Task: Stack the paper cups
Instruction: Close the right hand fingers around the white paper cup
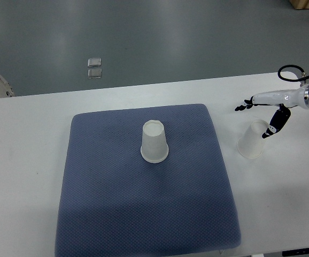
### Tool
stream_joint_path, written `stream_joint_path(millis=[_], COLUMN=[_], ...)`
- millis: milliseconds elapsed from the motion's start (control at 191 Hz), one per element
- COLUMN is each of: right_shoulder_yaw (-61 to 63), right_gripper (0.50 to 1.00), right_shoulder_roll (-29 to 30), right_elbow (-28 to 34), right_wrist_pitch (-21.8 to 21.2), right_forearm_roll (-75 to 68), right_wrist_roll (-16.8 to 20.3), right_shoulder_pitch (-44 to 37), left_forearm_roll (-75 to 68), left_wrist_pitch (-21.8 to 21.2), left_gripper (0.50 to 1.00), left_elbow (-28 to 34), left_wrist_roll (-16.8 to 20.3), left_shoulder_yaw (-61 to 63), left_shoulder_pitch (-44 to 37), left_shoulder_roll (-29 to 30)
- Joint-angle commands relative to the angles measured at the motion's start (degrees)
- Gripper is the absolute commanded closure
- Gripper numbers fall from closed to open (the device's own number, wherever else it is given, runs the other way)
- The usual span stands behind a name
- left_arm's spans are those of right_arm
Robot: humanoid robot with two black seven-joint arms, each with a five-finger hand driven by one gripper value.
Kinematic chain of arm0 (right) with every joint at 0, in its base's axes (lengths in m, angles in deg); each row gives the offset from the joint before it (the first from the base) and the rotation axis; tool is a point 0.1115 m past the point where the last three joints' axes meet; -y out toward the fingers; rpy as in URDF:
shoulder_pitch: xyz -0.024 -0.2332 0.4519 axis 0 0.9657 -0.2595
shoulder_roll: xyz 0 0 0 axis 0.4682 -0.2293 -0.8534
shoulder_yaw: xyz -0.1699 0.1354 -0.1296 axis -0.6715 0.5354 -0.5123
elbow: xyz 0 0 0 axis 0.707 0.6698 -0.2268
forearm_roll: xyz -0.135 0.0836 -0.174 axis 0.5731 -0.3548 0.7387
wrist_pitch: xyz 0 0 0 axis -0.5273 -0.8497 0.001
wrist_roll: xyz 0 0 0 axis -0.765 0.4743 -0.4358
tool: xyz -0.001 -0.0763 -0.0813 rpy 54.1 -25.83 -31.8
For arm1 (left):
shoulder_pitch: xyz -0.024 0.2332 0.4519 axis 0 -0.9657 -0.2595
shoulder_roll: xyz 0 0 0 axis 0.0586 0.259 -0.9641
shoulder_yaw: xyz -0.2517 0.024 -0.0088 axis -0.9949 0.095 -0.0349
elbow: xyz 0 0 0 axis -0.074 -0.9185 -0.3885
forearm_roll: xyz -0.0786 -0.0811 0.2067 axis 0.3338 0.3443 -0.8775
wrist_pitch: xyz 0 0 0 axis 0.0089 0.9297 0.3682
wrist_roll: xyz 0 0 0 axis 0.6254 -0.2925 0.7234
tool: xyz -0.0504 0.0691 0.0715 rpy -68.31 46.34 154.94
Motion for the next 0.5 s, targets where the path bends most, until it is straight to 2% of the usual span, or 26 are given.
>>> stream_joint_path(millis=[0,277,496], right_shoulder_yaw=[-1.01,-2.77,-6.02], right_gripper=[0.576,0.576,0.585], right_shoulder_roll=[-0.02,0.69,2.62], right_elbow=[0.21,-0.50,-3.13], right_wrist_pitch=[-0.03,2.00,6.39], right_forearm_roll=[0.21,0.57,0.74], right_wrist_roll=[0.00,0.35,0.62], right_shoulder_pitch=[-0.10,0.52,0.87], left_forearm_roll=[0.00,0.00,0.00], left_wrist_pitch=[0.04,-0.05,0.04], left_gripper=[0.500,0.500,0.500], left_elbow=[-0.04,0.05,0.05], left_wrist_roll=[0.00,0.00,0.00], left_shoulder_yaw=[0.00,0.00,0.00], left_shoulder_pitch=[0.00,0.00,0.00], left_shoulder_roll=[0.00,0.00,0.00])
